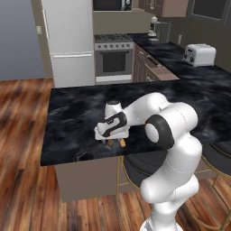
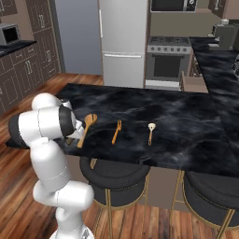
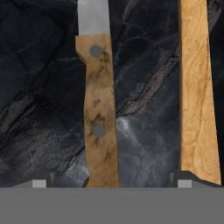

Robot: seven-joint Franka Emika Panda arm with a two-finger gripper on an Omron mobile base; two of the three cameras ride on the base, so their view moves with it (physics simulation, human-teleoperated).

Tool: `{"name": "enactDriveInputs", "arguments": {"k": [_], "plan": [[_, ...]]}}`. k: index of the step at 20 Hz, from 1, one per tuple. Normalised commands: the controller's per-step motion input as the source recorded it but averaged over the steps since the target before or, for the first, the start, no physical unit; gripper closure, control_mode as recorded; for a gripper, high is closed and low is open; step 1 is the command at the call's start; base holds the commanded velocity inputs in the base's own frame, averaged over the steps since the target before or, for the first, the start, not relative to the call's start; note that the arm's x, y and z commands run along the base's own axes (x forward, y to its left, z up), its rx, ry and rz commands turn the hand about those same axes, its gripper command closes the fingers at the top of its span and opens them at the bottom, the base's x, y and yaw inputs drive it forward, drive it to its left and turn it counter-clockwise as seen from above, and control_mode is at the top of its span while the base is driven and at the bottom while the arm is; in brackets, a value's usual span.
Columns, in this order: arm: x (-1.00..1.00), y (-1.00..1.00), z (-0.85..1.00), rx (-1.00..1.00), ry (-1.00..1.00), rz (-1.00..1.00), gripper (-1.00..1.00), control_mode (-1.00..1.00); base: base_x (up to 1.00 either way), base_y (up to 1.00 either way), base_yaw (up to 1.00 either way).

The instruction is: Pick up the metallic utensils from the counter and place them in the open drawer. Make sure not to pick up any wooden utensils.

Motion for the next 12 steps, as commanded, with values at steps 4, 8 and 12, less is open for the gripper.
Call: {"name": "enactDriveInputs", "arguments": {"k": [4, 8, 12], "plan": [[0.0, 0.0, -0.18, 0.0, 0.03, 0.0, -1.0, -1.0, 0.0, 0.0, 0.0], [0.0, 0.09, -0.05, -0.01, 0.0, 0.0, -1.0, -1.0, 0.0, 0.0, 0.0], [0.0, 0.14, -0.04, -0.02, 0.0, 0.0, -1.0, -1.0, 0.0, 0.0, 0.0]]}}
